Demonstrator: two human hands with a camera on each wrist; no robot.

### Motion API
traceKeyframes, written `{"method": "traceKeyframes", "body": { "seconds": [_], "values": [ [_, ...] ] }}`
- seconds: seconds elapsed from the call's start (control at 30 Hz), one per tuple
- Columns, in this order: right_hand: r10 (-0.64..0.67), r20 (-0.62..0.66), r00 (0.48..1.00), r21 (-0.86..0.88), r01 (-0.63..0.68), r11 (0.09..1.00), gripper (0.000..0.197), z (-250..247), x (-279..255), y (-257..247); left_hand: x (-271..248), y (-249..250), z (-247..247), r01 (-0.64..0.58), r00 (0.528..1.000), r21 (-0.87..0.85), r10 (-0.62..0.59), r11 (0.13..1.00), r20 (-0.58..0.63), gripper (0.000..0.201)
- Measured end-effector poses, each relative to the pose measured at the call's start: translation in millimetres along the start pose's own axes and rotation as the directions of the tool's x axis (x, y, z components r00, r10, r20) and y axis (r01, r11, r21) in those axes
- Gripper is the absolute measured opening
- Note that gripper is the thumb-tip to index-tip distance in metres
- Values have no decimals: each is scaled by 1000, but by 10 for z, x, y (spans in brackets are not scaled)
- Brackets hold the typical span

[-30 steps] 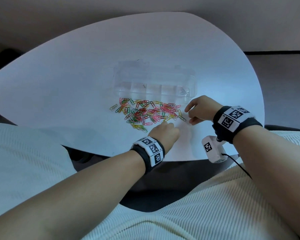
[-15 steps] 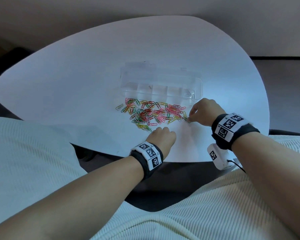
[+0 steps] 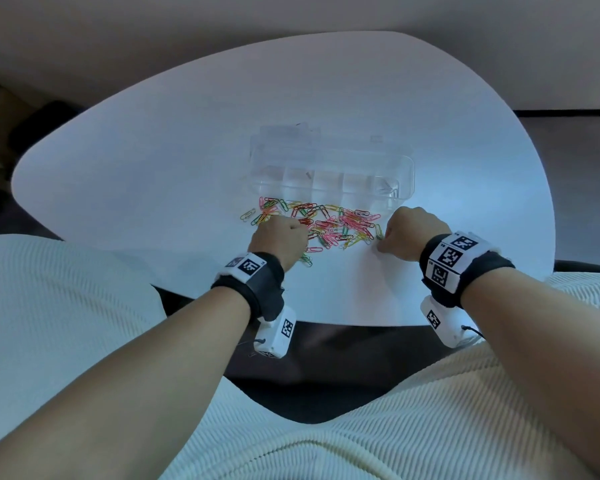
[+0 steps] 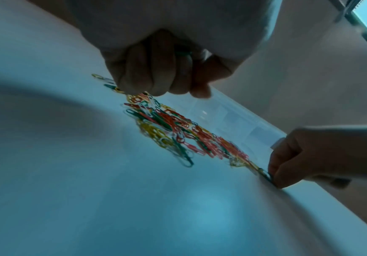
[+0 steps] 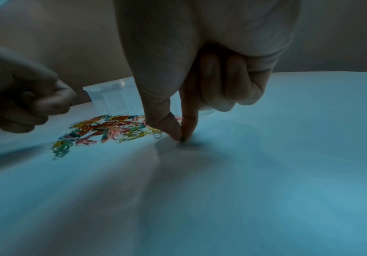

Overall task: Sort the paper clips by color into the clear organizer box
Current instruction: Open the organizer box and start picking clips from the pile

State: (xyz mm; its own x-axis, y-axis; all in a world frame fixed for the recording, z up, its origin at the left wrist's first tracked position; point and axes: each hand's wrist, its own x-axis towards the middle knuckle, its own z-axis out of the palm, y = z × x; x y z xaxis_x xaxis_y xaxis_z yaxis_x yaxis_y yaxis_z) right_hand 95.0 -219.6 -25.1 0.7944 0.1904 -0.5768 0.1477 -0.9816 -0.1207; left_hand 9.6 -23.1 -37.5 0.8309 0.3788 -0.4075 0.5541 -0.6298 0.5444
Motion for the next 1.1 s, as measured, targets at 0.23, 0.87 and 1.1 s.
{"method": "traceKeyframes", "body": {
  "seconds": [0.23, 0.87, 1.1],
  "values": [
    [-55, 187, 981, 213, 14, 977, 30, -317, -83, -44, -27, -63, 147, -108, 993, 103, 102, 989, 64, 17],
    [-193, 182, 964, 633, 36, 774, 35, -443, -192, -71, 51, 23, 200, -235, 972, 240, 224, 942, 69, 22],
    [-181, 177, 967, 642, 26, 766, 33, -445, -195, -88, 68, 48, 207, -294, 955, 327, 267, 898, 126, 21]
  ]
}}
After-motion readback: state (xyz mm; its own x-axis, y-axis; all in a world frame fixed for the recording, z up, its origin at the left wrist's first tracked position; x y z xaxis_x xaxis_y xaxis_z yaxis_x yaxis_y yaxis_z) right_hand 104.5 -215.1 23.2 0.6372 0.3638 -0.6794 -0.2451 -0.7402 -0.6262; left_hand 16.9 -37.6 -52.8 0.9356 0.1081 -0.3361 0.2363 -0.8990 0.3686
